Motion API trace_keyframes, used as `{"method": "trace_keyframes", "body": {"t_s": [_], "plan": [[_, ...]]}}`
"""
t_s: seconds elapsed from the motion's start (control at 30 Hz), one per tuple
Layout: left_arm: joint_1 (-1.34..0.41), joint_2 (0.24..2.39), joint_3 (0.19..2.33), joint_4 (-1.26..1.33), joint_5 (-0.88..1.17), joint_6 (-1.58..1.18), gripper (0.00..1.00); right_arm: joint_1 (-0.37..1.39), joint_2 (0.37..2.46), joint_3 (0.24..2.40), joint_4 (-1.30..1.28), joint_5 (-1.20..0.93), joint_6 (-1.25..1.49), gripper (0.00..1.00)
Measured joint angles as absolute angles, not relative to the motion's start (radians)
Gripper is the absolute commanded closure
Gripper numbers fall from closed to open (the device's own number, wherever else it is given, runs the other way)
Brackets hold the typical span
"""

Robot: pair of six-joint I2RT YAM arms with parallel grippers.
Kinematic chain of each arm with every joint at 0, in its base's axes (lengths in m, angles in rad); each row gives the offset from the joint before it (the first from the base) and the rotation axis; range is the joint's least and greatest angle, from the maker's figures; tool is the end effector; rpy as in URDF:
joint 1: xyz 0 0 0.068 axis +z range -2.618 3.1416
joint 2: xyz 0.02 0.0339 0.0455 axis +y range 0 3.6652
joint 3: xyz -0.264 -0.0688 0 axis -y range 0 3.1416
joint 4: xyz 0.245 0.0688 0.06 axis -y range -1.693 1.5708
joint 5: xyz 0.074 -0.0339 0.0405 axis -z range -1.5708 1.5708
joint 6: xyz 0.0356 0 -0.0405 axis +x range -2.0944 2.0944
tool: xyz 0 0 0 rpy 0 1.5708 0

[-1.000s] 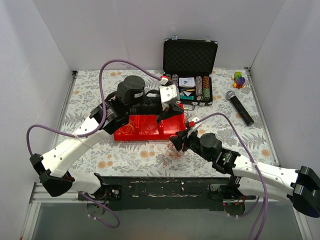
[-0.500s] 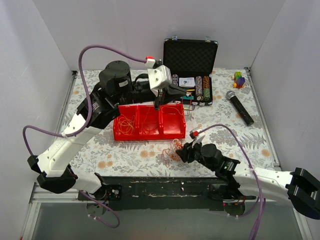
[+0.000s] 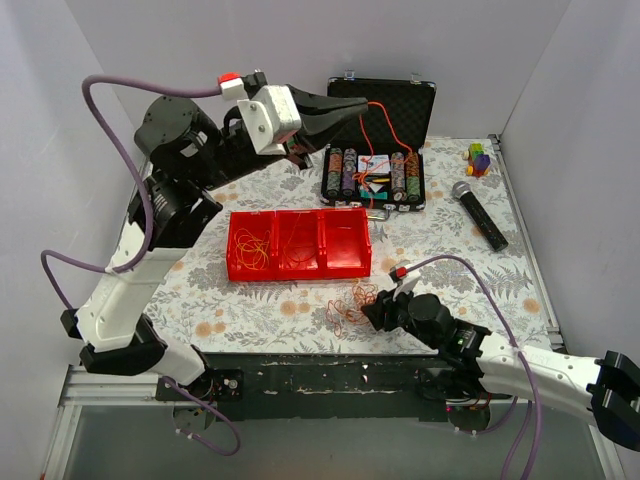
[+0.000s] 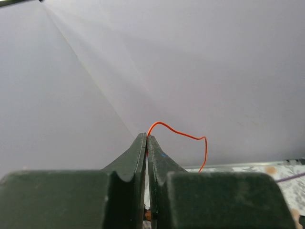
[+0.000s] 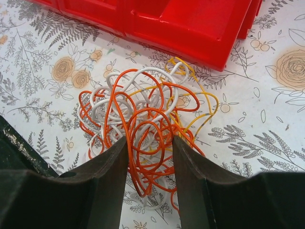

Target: Untangle the cables

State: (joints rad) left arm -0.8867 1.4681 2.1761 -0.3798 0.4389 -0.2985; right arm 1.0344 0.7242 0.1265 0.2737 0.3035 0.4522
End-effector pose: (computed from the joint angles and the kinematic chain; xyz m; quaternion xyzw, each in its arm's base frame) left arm 0.1403 -0.1960 0.6153 0.3341 0.4924 -0.5484 0.5875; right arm 0.0914 0.1329 0.1658 -0.1458 0.7941 0.3002 0.5079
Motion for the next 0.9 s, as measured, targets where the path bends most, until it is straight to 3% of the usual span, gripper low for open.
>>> {"method": "trace_keyframes", "body": {"t_s": [0.23, 0.63, 0.9], "plan": [[-0.887, 1.441, 2.132, -0.271, 0.376, -0.187, 1.00, 1.034, 0.722, 0.127, 0.235, 0.313, 0.461, 0.52], [-0.887, 1.178, 1.469, -0.173, 0.139, -0.064, 1.00, 1.034, 0.648, 0.130, 0.158, 0.321, 0.465, 0.53], [-0.855, 1.152, 1.254, -0.136, 0.062, -0.063, 1.00, 1.034, 0.607, 0.135, 0.112, 0.334, 0.465, 0.53]]}}
